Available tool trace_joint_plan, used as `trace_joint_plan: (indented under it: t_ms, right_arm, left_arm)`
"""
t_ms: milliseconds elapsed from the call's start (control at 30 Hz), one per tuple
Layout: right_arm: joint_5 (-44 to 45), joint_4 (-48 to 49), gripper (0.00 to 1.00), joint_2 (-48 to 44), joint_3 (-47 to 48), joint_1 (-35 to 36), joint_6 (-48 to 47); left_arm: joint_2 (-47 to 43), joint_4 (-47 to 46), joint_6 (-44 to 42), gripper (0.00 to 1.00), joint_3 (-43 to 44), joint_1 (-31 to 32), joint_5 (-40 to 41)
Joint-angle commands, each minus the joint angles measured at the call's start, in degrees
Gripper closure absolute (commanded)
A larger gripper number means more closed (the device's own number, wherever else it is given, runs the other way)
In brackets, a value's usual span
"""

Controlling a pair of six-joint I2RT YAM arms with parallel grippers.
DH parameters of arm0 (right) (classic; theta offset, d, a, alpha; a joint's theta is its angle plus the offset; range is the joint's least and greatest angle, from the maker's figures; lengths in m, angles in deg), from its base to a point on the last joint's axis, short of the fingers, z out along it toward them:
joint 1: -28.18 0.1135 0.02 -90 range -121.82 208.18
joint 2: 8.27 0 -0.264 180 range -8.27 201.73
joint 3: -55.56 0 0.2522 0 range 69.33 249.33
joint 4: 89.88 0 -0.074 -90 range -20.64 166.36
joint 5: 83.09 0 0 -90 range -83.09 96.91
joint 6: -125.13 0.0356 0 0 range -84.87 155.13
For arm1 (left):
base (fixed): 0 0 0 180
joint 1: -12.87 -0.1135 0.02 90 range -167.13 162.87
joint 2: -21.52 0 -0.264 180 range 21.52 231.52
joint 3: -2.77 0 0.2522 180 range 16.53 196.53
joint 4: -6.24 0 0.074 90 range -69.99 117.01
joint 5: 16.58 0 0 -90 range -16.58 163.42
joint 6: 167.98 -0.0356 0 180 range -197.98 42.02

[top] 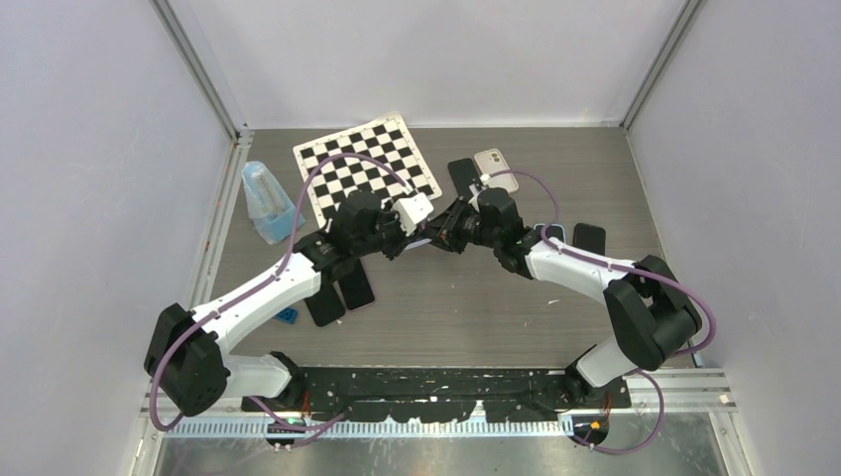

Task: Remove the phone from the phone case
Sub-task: Place the phone at the center of the board.

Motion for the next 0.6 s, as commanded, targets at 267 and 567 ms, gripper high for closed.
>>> trace_joint_plan:
  t_ms: [267, 567]
  right_arm:
    - [-1.05, 0.87, 0.99, -3.57, 2.22, -0.69, -2.44]
    - [-0.98, -3.73, 0.99, -6.93, -2.47, -3.38, -9.43]
  left_arm:
    - [-0.25, -0.56, -1.26, 1.00, 3.09, 0.10, 8.23]
    - [-1.34, -2.55, 1.28, 1.00, 2.77, 0.15, 16.39]
